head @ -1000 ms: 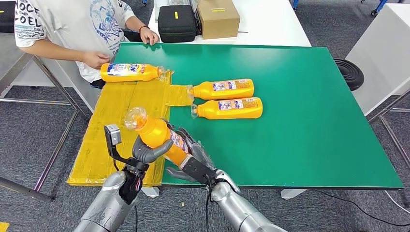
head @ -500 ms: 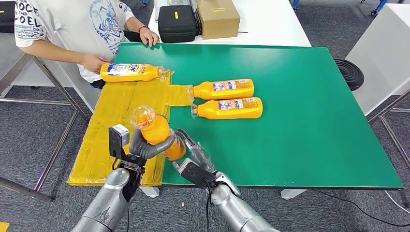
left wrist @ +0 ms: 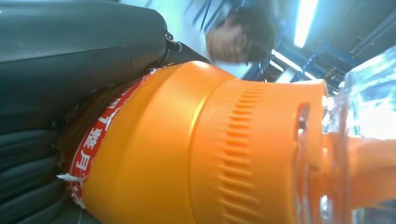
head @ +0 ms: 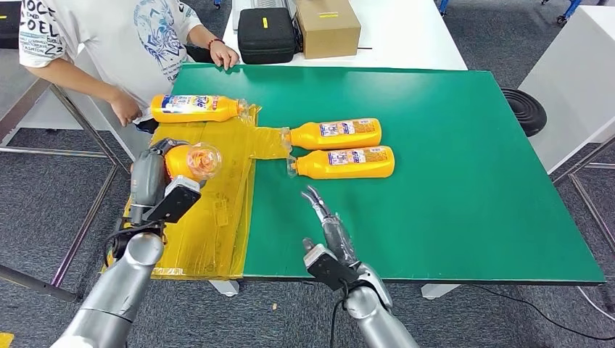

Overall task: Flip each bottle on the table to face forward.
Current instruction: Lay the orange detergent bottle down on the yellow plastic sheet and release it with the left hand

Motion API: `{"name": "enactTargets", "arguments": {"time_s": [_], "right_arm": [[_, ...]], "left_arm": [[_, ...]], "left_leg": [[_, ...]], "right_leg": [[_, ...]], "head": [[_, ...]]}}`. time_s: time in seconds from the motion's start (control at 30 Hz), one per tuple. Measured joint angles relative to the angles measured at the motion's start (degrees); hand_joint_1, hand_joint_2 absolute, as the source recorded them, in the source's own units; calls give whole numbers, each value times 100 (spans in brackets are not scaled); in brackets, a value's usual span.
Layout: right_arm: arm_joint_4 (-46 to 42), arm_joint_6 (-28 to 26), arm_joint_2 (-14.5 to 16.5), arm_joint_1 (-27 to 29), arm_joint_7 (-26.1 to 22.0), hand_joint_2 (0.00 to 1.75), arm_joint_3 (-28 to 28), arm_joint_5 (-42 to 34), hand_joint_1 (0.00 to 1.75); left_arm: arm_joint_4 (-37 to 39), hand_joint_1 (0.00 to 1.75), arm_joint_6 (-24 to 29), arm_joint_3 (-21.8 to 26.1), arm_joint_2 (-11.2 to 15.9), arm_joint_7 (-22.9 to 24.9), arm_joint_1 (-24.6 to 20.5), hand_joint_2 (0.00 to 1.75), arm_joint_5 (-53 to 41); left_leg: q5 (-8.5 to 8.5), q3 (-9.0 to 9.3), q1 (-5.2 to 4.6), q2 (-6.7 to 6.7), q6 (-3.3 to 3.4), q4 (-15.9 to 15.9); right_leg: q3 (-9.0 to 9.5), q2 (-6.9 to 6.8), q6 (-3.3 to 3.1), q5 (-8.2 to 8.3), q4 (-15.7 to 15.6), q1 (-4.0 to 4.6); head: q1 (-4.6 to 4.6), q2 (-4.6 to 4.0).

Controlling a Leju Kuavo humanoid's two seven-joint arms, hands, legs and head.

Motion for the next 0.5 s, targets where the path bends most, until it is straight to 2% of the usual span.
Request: {"name": "enactTargets", "arguments": {"time_s": [0.17,0.27,0.37,0.5], "right_arm": [[-867,80,-103,354,83,0,-278,138,0],[-1303,124,-111,454,158,0,-419,216,0],[-1670,196,-111,488,227,0,-554,253,0],[-1993,275,-109,550,255,0,-692,273,0]], "left_arm": [[-163,175,-359,51,356,745,-295,175,-1633],[-93,175,-1068,-79,547,1063,-540,175,-2502],[216,175,-1587,-317,647,1155,-735,175,-2919],[809,175,-1623,-715,685,1316,-810,175,-3328]], "left_leg": [[0,1,0,1,0,0],[1,1,0,1,0,0],[1,2,0,2,0,0],[1,2,-1,2,0,0]], "right_leg": [[-1,0,0,0,0,0],[-1,0,0,1,0,0],[0,1,0,2,0,0],[0,2,0,1,0,-2]], "head": [[1,0],[1,0],[0,0],[1,0]]}}
